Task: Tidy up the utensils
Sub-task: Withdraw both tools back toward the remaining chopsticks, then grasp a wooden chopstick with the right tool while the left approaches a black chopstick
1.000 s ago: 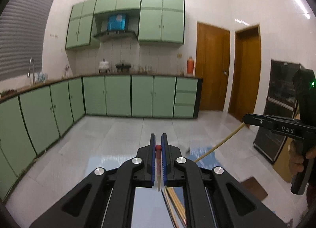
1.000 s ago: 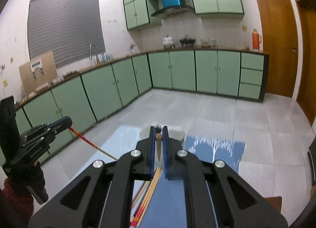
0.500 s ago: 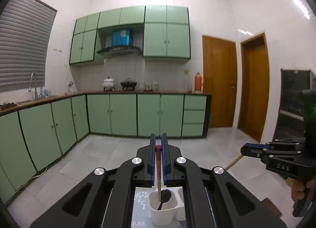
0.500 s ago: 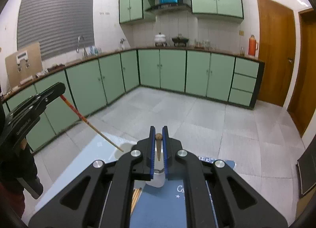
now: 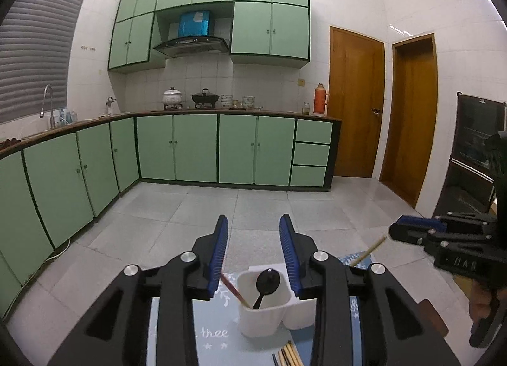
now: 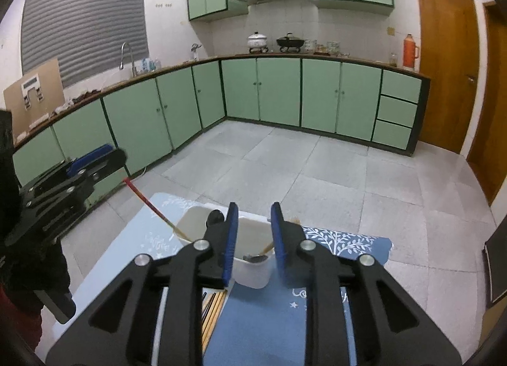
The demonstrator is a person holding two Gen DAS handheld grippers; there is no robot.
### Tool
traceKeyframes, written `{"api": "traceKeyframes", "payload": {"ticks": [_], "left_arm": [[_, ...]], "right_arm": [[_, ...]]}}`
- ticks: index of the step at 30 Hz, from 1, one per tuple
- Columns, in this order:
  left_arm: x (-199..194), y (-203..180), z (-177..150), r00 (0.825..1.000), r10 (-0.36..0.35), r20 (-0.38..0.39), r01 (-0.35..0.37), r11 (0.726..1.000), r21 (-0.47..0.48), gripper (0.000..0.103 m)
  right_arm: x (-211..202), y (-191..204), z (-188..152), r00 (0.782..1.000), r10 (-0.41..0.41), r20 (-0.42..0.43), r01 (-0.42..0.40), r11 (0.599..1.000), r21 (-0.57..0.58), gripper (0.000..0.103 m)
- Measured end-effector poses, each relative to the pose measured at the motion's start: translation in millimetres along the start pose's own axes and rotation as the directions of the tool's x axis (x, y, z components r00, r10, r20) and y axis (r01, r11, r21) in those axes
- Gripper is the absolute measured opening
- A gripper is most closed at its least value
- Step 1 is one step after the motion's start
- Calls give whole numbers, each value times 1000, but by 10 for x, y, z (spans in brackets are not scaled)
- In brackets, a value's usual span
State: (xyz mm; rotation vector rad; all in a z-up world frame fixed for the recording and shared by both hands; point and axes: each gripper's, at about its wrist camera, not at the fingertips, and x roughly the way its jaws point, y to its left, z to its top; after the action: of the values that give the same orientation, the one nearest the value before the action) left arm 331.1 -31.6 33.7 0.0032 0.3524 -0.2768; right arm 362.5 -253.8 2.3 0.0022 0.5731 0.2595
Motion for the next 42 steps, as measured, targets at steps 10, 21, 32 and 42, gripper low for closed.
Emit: {"api": "traceKeyframes", "payload": {"ticks": [10, 21, 32, 42], "left_arm": [[-598, 18, -432, 998, 4, -58, -5, 1000, -8, 52], [-826, -19, -1634, 959, 23, -282, -37, 998, -44, 67], [-948, 2, -2274, 925, 54, -377, -69, 997, -27, 67], [-991, -62, -2471, 906, 52, -419, -61, 998, -7, 67]], "right_arm": [[-649, -29, -734, 994, -59, 91, 54, 997, 58, 63], [-655, 377, -2011, 998, -52, -44, 56, 995, 85, 85], [-467, 736, -2793, 981, -71, -181, 82, 995, 53, 75], [-262, 886, -2924, 967, -96, -238, 97, 995, -8, 63]]}}
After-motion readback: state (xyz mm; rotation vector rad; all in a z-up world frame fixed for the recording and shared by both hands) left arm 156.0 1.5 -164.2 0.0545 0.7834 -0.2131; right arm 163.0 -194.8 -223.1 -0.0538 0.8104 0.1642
